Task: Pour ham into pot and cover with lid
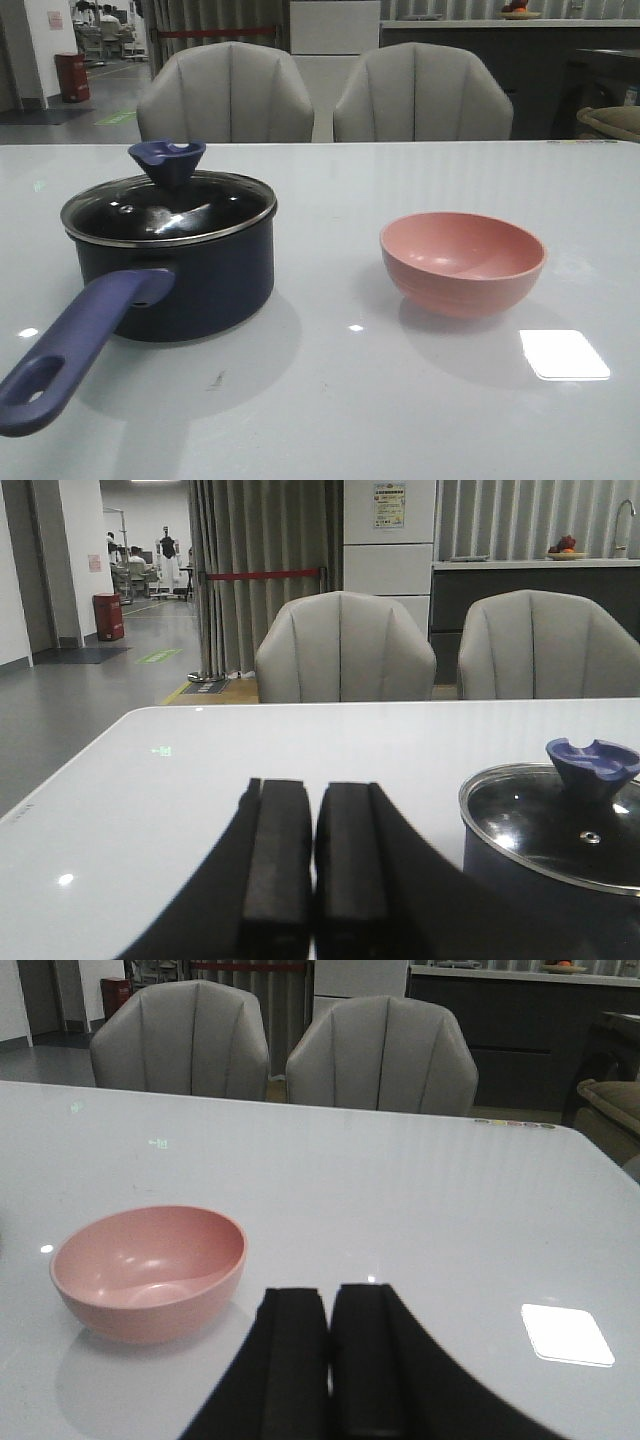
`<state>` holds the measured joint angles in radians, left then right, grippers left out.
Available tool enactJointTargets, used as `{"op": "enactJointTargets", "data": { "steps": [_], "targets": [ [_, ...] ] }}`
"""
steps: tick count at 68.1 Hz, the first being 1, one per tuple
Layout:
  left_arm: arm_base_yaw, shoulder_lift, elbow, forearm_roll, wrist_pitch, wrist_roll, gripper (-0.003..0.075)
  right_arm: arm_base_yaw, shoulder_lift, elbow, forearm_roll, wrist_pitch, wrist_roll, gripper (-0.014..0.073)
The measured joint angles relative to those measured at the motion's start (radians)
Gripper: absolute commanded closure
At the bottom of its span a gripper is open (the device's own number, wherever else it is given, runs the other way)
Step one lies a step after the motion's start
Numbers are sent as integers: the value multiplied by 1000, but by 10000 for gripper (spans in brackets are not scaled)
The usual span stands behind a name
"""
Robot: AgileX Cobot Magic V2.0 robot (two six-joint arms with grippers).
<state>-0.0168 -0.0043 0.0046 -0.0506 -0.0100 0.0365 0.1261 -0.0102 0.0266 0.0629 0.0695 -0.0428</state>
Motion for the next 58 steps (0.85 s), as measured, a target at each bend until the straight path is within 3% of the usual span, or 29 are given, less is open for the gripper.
{"op": "enactJointTargets", "data": {
  "steps": [58],
  "targets": [
    [0,0,0,0,0,0,607,0,0,0,-4,-26,0,432]
  ]
}}
